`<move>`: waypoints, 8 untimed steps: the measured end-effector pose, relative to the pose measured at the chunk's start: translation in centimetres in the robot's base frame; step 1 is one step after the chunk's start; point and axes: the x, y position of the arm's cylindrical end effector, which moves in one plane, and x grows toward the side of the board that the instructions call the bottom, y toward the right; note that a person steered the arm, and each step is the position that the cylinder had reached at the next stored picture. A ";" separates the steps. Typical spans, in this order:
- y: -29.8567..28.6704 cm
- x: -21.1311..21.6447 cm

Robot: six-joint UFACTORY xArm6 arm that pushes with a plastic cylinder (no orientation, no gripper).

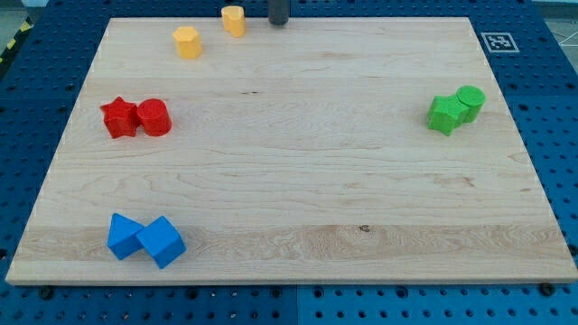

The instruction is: Move the yellow heart to the right side of the yellow hexagon

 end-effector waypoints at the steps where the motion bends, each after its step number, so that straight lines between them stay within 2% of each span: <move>1: -3.0 0.1; 2: -6.4 0.0; 3: -11.0 2.4; 4: -11.4 6.4; 6: -5.9 5.7; 7: -6.5 3.6; 8: -10.0 -0.1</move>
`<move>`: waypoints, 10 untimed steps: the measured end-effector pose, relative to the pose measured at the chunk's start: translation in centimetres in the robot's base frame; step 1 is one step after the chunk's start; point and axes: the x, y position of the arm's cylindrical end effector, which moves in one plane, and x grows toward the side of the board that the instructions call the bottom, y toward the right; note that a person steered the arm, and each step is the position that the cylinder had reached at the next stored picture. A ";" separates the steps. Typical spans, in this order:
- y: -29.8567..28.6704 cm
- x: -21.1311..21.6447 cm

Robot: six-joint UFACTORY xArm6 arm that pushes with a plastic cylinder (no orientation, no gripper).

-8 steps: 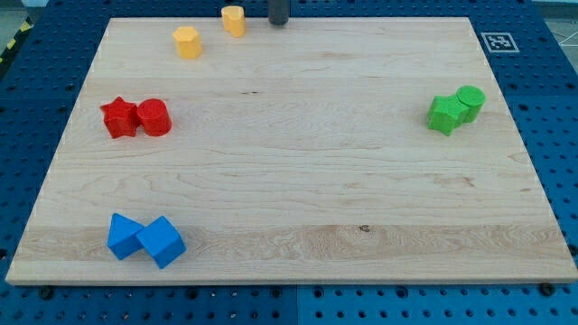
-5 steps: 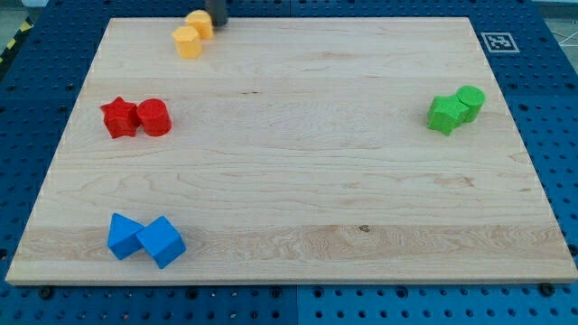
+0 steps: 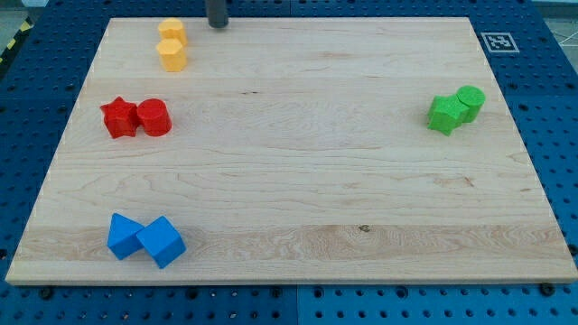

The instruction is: Move the yellow heart to the right side of the yellow hexagon

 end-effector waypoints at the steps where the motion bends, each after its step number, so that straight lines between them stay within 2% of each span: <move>1: -3.0 0.0; 3: -8.3 0.7; 4: -6.7 3.5; 5: -3.0 4.2; 6: -2.1 4.2; 8: -2.3 6.4; 10: -2.3 6.6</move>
